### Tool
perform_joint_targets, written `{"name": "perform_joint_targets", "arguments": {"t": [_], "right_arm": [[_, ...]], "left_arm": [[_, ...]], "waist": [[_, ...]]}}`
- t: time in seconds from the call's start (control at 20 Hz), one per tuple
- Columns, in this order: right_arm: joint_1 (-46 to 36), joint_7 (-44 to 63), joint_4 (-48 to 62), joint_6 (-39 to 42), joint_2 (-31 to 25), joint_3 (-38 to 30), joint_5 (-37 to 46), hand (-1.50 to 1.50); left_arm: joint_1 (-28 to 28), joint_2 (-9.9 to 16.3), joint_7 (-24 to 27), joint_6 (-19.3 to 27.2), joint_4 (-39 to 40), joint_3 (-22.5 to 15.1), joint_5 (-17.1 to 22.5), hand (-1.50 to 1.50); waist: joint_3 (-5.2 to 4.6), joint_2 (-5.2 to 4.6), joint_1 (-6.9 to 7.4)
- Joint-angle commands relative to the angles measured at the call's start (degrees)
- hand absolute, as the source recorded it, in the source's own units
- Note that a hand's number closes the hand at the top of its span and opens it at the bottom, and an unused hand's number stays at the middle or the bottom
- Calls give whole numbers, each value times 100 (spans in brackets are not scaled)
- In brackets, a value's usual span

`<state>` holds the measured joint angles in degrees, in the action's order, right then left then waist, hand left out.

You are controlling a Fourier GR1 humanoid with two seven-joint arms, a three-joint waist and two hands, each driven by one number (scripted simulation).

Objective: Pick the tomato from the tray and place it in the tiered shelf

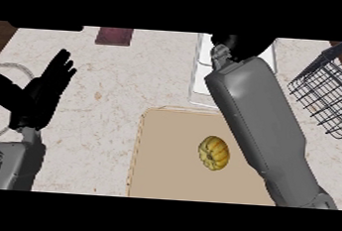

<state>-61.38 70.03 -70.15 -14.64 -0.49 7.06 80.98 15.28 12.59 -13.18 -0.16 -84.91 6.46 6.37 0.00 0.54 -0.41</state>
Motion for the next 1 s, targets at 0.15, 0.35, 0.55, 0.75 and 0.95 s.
{"name": "perform_joint_targets", "arguments": {"t": [0.15, 0.35, 0.55, 0.75, 0.95], "right_arm": [[814, 1240, -980, 139, 46, 226, 145, 150], [1158, 1343, -1195, -13, 47, -434, 794, -150], [1601, 771, -1819, -130, 47, -546, 1208, -150], [1701, 537, -2124, -569, 47, -652, 1548, -150], [1813, 139, -2993, -83, 47, -767, 1310, -150]], "left_arm": [[-141, -90, 34, 26, -116, -105, -87, 0], [-402, -95, 200, -36, -188, -93, -73, 0], [-101, -50, 183, 72, 10, 48, -94, 0], [-226, 9, 105, -116, -128, 8, -9, 0], [-246, -39, -198, -20, -510, -2, 41, 0]], "waist": [[-2, -18, 29], [-3, -11, -8], [-2, -34, -34], [-1, -41, 41], [1, -24, 36]]}}
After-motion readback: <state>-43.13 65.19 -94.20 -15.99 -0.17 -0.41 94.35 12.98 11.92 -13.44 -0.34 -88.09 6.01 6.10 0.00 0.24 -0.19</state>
